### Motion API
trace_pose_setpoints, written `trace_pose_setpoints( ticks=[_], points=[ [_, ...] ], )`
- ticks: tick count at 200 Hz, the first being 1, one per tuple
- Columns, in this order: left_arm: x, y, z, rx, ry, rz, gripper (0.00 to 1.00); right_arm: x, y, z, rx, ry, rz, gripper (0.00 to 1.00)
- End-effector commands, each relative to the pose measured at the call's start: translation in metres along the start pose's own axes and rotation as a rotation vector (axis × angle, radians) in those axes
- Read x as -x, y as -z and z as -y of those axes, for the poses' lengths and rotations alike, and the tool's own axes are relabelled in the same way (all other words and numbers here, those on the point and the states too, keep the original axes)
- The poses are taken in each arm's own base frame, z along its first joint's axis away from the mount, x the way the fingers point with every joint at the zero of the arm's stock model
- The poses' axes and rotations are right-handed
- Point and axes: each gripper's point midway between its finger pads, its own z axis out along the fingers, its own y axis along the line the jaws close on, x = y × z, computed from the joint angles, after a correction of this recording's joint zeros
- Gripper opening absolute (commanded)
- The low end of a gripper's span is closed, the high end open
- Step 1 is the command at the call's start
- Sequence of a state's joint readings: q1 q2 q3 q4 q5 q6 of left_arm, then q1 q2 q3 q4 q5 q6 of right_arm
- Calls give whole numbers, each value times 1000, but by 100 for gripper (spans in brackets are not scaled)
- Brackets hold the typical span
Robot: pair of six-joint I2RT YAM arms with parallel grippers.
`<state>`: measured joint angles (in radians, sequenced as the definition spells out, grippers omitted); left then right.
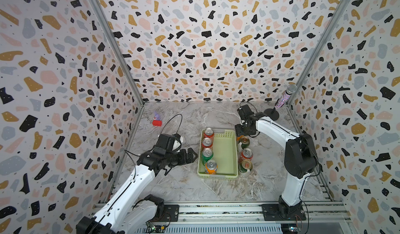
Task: Take out the drinks from the basket
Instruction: Place the drink at the center of the board.
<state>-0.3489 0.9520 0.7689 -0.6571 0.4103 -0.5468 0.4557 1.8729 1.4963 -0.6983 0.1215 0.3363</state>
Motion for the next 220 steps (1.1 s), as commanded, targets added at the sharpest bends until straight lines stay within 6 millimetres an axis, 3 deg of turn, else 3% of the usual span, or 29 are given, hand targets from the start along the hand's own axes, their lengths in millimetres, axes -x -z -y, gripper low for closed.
trace_pose_setpoints(
  ticks=[1,42,101,188,220],
  points=[
    [0,-1,2,-15,-4,8,100,11,11,-1,10,-20,51,29],
    [0,-2,2,-15,-3,4,100,6,9,-3,23,-26,36,37],
    [0,-3,1,-10,0,-1,100,0,10,-5,41,-21,22,56],
    [0,-5,-2,2,2,-2,100,0,13,-11,78,-22,31,73],
    [0,-4,-2,4,2,1,100,2,19,-9,73,-20,44,84]
  ],
)
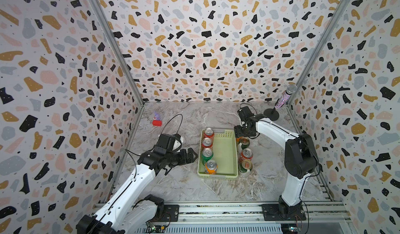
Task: Take out the drinks from the basket
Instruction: Place the drink at the center of the board, then pick up the drink from the basket.
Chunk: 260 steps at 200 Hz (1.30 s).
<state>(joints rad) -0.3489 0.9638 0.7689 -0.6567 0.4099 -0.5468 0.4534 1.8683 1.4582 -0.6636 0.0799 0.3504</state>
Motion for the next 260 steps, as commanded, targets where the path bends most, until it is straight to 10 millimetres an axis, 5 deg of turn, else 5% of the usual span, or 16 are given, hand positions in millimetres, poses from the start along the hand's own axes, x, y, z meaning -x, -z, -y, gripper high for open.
trace_pose_setpoints(
  ticks=[1,86,166,219,260],
  points=[
    [1,-2,-1,-1,-2,10,100,8,26,-4,34,-3,55,84],
    [1,-1,0,-2,-4,10,100,18,49,1,13,-7,110,90],
    [4,6,7,-17,-6,25,100,29,126,-3,110,-7,287,90],
    [-2,15,9,-28,16,25,100,8,171,-28,311,45,327,88],
    [-9,21,20,-74,15,8,98,-18,175,-34,380,37,293,87]
  ],
)
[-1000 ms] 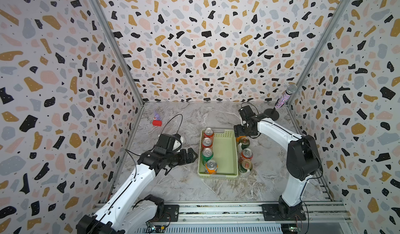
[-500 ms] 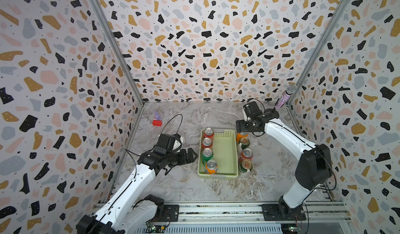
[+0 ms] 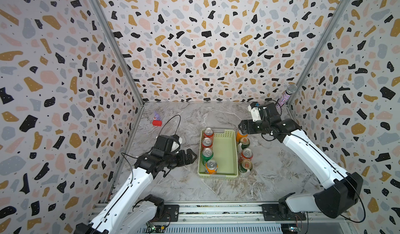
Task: Take out the drinks from the basket
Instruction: Pick up the drink from the basket.
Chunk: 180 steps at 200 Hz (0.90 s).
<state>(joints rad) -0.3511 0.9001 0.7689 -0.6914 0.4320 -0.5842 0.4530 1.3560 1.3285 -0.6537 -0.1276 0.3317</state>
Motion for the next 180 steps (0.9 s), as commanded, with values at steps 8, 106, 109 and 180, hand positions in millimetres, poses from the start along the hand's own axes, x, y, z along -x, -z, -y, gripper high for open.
trace_pose_setpoints(
  ticks=[8,106,109,180],
  points=[
    [-3,10,12,-36,-13,3,98,-21,10,-18,92,-4,-45,86],
    [31,44,-39,380,-147,90,100,-82,5,-94,155,121,-124,85],
    [32,45,-41,389,-143,99,100,-82,5,-96,157,121,-123,85],
    [48,45,-55,262,-8,120,100,-108,-24,-132,102,163,-182,86]
  ],
)
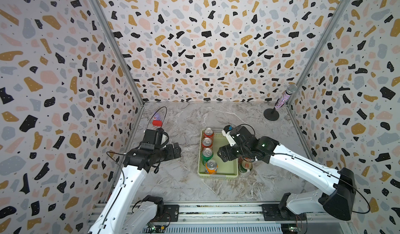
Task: Take out the drinks from the basket
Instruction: Pick up the drink from the basket.
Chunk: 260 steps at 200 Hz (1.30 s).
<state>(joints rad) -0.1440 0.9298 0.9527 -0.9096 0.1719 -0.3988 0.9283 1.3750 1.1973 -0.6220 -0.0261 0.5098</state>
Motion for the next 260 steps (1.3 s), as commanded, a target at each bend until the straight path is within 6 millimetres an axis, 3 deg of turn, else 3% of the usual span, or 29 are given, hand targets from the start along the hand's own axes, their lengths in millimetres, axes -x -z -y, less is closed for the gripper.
trace_pose_setpoints(
  ticks=[1,65,87,94,149,260],
  points=[
    [-3,-11,8,-84,-3,-38,100,8,-2,-6,-50,-8,21,86],
    [-3,-14,12,-112,-1,-33,100,-2,-27,-32,-71,37,-32,88],
    [1,-12,7,-80,0,-6,100,-1,-34,-32,-87,32,-44,88],
    [2,-11,4,-69,5,0,100,-8,-35,-44,-72,59,-56,88],
    [11,-10,-9,-61,66,13,100,-19,-51,-43,-128,71,-107,89],
    [12,-10,-4,-99,66,17,100,-42,-80,-36,-162,46,-179,86]
  ],
)
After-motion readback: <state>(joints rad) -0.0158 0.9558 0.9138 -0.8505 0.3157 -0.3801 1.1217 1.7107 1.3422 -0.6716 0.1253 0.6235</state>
